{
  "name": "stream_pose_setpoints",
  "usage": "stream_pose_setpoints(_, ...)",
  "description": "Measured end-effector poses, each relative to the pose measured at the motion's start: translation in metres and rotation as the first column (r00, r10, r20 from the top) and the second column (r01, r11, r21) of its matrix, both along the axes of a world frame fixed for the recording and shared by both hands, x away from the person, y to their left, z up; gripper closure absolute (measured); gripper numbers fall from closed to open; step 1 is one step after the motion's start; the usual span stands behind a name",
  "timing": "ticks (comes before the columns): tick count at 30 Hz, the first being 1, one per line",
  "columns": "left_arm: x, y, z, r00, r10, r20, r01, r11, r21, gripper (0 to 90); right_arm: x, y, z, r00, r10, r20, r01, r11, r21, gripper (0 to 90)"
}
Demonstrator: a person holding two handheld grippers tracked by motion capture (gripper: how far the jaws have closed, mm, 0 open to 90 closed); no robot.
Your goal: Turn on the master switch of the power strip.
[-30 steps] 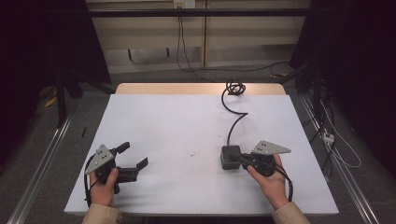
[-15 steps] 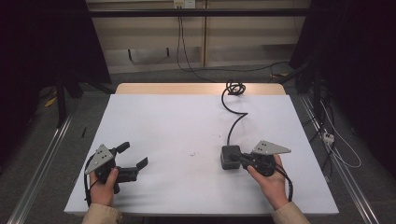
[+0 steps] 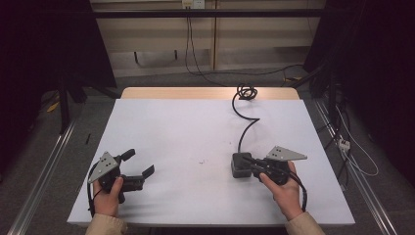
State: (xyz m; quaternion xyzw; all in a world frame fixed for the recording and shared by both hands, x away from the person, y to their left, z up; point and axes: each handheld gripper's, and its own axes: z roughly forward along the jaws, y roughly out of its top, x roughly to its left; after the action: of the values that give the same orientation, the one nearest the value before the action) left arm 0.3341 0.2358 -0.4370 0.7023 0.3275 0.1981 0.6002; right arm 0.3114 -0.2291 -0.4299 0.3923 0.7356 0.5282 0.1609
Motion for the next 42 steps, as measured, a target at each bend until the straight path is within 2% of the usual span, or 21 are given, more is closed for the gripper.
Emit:
stream_pose_setpoints(7, 0.0, 0.0, 0.0, 1.0, -0.002, 0.0, 0.002, 1.0, 0.0, 3.2, 0.0, 0.0, 0.002, 1.0, 0.001, 0.006, -0.001, 1.0, 0.005, 75.0)
stream_pose_setpoints(10, 0.0, 0.001, 0.0, 1.0, 0.003, 0.001, -0.003, 1.0, 0.001, 3.2, 0.0, 0.0, 0.002, 1.0, -0.001, 0.005, 0.001, 1.0, 0.007, 67.0)
stream_pose_setpoints(11, 0.0, 0.001, 0.0, 1.0, 0.003, 0.0, -0.003, 1.0, 0.0, 3.2, 0.0, 0.001, 0.002, 1.0, -0.005, 0.008, 0.005, 1.0, 0.002, 61.5)
stream_pose_setpoints(12, 0.0, 0.001, 0.0, 1.0, 0.005, 0.0, -0.005, 1.0, 0.001, 3.2, 0.0, 0.001, 0.002, 1.0, -0.005, 0.008, 0.005, 1.0, 0.002, 61.5)
stream_pose_setpoints(16, 0.0, 0.001, 0.0, 1.0, 0.002, 0.0, -0.002, 1.0, 0.001, 3.2, 0.001, 0.0, 0.001, 0.9998, -0.015, 0.01, 0.015, 1.0, -0.007, 50.7)
stream_pose_setpoints(17, 0.0, 0.0, 0.0, 1.0, 0.002, 0.0, -0.002, 1.0, 0.001, 3.2, 0.001, 0.0, 0.001, 0.9997, -0.021, 0.01, 0.021, 1.0, -0.008, 44.9)
stream_pose_setpoints(19, 0.0, 0.0, 0.0, 1.0, 0.003, -0.003, -0.003, 1.0, -0.001, 3.2, 0.001, 0.0, 0.001, 0.9997, -0.022, 0.01, 0.022, 1.0, -0.009, 44.1)
stream_pose_setpoints(20, 0.0, 0.0, 0.0, 1.0, 0.004, -0.004, -0.004, 1.0, -0.002, 3.2, 0.001, 0.0, 0.002, 0.9995, -0.03, 0.012, 0.03, 1.0, -0.007, 39.9)
stream_pose_setpoints(27, 0.0, 0.0, 0.0, 1.0, 0.004, -0.005, -0.004, 1.0, -0.002, 3.2, 0.0, -0.002, 0.002, 0.9991, -0.039, 0.017, 0.039, 0.999, -0.01, 33.1)
stream_pose_setpoints(29, 0.0, 0.0, 0.0, 1.0, 0.005, -0.005, -0.005, 1.0, -0.002, 3.2, 0.0, -0.002, 0.001, 0.9987, -0.046, 0.023, 0.046, 0.999, -0.016, 28.4)
stream_pose_setpoints(36, 0.001, -0.001, -0.001, 1.0, 0.0, -0.006, 0.0, 1.0, -0.002, 3.2, -0.002, -0.004, 0.0, 0.9987, -0.044, 0.025, 0.044, 0.999, -0.023, 23.6)
stream_pose_setpoints(42, 0.002, -0.001, -0.001, 1.0, 0.001, -0.007, -0.001, 1.0, 0.003, 3.2, -0.005, -0.013, -0.002, 0.998, -0.06, 0.021, 0.06, 0.998, -0.007, 18.2)
